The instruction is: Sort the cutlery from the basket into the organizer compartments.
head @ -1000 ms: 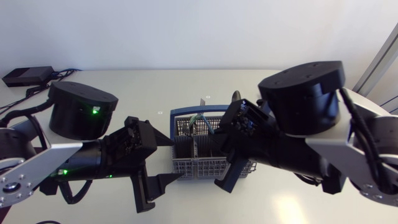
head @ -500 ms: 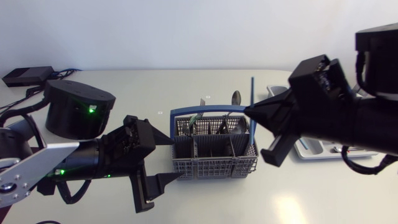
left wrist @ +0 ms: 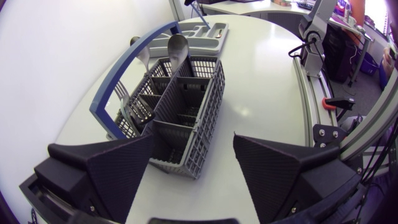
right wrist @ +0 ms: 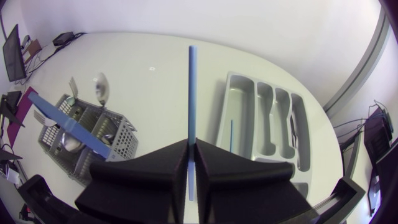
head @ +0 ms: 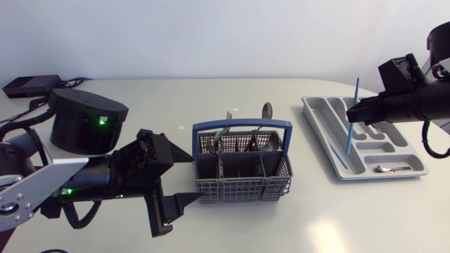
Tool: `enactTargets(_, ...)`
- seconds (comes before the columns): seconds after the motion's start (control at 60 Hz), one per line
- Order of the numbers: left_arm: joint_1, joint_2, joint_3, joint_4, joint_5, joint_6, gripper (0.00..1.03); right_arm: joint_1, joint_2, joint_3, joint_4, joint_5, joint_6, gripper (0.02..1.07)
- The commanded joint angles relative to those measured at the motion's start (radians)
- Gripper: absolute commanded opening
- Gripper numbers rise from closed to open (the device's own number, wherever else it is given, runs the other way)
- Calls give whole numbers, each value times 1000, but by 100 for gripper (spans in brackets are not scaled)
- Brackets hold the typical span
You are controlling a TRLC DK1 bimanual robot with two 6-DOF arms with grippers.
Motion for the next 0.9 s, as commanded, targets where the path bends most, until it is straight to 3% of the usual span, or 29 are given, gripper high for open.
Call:
enactTargets(0.0,11,8,26,-14,3,-14,88,-47,119,56,-12,-7,-17,8)
enactTargets(0.417,23,4,19,-37,3,15,88,-83,571,272,-29,105,-27,8)
enactTargets(0.733,29,-16,9,-53,3,23,88,-119,809,440,-69,105,-16,10)
enactTargets(0.883,31,-16,5,-51,3,23,88,-123,874,472,-63,105,-7,28)
